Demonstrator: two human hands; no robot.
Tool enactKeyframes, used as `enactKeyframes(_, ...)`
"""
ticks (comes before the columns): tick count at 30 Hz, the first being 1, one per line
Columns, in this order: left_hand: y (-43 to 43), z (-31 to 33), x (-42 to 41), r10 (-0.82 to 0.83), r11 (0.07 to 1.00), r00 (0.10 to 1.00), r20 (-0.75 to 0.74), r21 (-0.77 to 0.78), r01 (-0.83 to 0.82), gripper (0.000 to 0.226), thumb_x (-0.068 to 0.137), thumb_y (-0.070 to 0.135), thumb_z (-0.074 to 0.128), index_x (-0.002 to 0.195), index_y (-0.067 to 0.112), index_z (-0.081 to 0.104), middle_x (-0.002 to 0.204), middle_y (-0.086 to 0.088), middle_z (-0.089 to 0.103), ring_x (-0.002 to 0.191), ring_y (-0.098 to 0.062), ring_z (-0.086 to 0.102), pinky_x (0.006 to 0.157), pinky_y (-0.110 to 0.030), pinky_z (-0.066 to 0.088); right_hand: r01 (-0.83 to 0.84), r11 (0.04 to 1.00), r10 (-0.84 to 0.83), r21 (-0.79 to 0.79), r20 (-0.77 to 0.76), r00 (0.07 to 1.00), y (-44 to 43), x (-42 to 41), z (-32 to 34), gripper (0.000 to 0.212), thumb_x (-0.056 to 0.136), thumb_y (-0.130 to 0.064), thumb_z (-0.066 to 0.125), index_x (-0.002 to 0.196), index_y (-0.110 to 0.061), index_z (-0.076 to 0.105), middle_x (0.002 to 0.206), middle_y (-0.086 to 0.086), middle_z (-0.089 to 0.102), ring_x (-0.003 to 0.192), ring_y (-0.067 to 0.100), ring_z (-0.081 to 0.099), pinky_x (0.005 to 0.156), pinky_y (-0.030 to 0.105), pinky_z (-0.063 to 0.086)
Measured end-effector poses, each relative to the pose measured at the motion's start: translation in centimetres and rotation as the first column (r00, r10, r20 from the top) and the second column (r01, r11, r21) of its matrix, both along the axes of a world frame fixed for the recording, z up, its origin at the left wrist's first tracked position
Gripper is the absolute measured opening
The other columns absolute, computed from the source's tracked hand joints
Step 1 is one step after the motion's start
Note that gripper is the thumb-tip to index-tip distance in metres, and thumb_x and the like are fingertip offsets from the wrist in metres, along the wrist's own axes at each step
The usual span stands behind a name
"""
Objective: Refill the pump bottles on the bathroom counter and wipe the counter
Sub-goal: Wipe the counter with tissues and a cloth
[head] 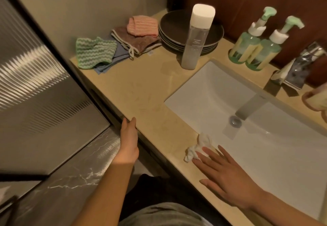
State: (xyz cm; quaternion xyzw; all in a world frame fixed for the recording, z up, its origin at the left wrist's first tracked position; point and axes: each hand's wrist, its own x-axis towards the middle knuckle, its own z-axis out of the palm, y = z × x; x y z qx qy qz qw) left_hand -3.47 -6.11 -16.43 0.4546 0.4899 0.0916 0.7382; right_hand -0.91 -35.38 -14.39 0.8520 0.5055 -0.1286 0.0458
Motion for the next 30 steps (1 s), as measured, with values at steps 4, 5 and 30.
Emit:
enactKeyframes(4,-0.1,0.1,-0.6,-0.009,1.000,1.000,0.013,-0.020,0.009,0.056,0.100,0.028,0.043,0.151,0.027,0.020,0.147,0.007,0.038,0.134,-0.016,0.036,0.116,-0.042,0.022,-0.016,1.000,0.015,-0.025,-0.048,0.999,5.2,3.0,-0.4,0.056,0.099,-0.056,0.022,0.149,-0.030,0.022,0.153,-0.008,0.022,0.144,0.022,0.016,0.115,0.044,0.000)
enactKeyframes(5,-0.2,-0.1,-0.7,-0.016,1.000,1.000,0.015,-0.021,0.017,0.055,0.099,0.029,0.045,0.150,0.028,0.023,0.147,0.006,0.038,0.134,-0.016,0.038,0.116,-0.042,0.023,-0.015,1.000,0.014,-0.012,-0.059,0.998,6.6,3.8,-0.6,0.057,0.098,-0.056,0.017,0.150,-0.031,0.015,0.155,-0.008,0.015,0.145,0.021,0.008,0.115,0.045,-0.004)
enactKeyframes(30,10.4,-1.1,2.2,0.080,0.996,0.997,0.022,0.043,-0.081,0.052,0.098,0.022,0.048,0.147,0.019,0.032,0.149,-0.003,0.038,0.135,-0.020,0.036,0.114,-0.042,0.026,0.061,0.995,-0.054,0.075,-0.087,0.995,12.8,2.8,-0.5,0.064,0.098,-0.055,0.033,0.150,-0.021,0.021,0.156,-0.001,0.018,0.146,0.018,0.009,0.117,0.037,0.004)
